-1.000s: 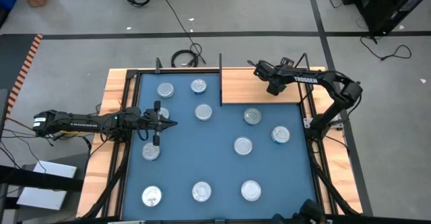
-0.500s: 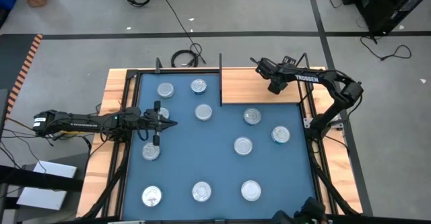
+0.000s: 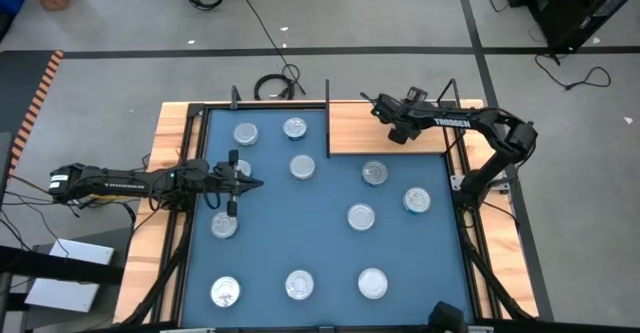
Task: Stack canned seafood by type on shelf
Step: Put the center yellow and blue tuna can on the shelf
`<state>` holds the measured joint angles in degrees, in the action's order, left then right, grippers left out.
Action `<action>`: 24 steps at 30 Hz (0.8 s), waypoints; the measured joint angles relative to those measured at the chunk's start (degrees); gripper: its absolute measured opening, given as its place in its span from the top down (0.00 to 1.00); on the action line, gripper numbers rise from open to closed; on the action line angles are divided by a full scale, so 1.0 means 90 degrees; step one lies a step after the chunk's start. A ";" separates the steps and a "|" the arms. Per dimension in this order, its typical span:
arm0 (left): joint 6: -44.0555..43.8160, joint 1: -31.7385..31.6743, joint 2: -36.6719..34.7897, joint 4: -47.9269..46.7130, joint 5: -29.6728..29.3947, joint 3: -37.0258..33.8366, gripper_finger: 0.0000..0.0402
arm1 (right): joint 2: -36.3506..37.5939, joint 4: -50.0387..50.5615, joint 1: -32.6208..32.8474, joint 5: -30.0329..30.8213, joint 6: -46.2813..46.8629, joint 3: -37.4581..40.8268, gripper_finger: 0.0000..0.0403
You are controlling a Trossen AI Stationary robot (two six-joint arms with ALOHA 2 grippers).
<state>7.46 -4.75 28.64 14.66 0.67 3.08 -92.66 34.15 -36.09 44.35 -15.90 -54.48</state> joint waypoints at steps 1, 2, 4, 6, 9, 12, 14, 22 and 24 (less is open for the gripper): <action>0.0000 0.0000 0.0000 0.0002 0.0000 0.0000 0.96 | 0.0000 -0.0151 0.0093 -0.0074 -0.0062 0.0000 0.65; 0.0000 0.0000 0.0000 0.0002 0.0000 0.0001 0.96 | 0.0000 -0.0314 0.0177 -0.0143 -0.0115 0.0000 0.65; 0.0000 0.0000 0.0000 0.0002 0.0002 0.0001 0.96 | 0.0000 -0.0694 0.0282 -0.0298 -0.0232 0.0000 0.65; 0.0000 0.0000 0.0000 0.0002 0.0000 0.0000 0.96 | -0.0002 -0.1024 0.0341 -0.0402 -0.0360 0.0007 0.65; 0.0000 0.0000 0.0000 0.0002 0.0000 0.0000 0.96 | -0.0007 -0.1455 0.0342 -0.0704 -0.0519 0.0012 0.65; 0.0000 0.0000 0.0000 0.0002 0.0000 0.0001 0.96 | -0.0007 -0.1702 0.0311 -0.0956 -0.0522 0.0012 0.65; 0.0000 0.0000 0.0000 0.0002 0.0000 0.0001 0.96 | -0.0007 -0.1767 0.0295 -0.0988 -0.0540 0.0012 0.65; 0.0000 -0.0001 -0.0002 0.0002 0.0000 0.0001 0.96 | -0.0007 -0.1924 0.0268 -0.1204 -0.0904 0.0012 0.65; 0.0000 0.0000 0.0000 0.0002 0.0000 -0.0001 0.96 | -0.0007 -0.2073 0.0341 -0.1335 -0.1046 0.0012 0.65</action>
<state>7.46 -4.75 28.64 14.68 0.67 3.07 -92.73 15.49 -33.02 32.34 -25.31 -54.37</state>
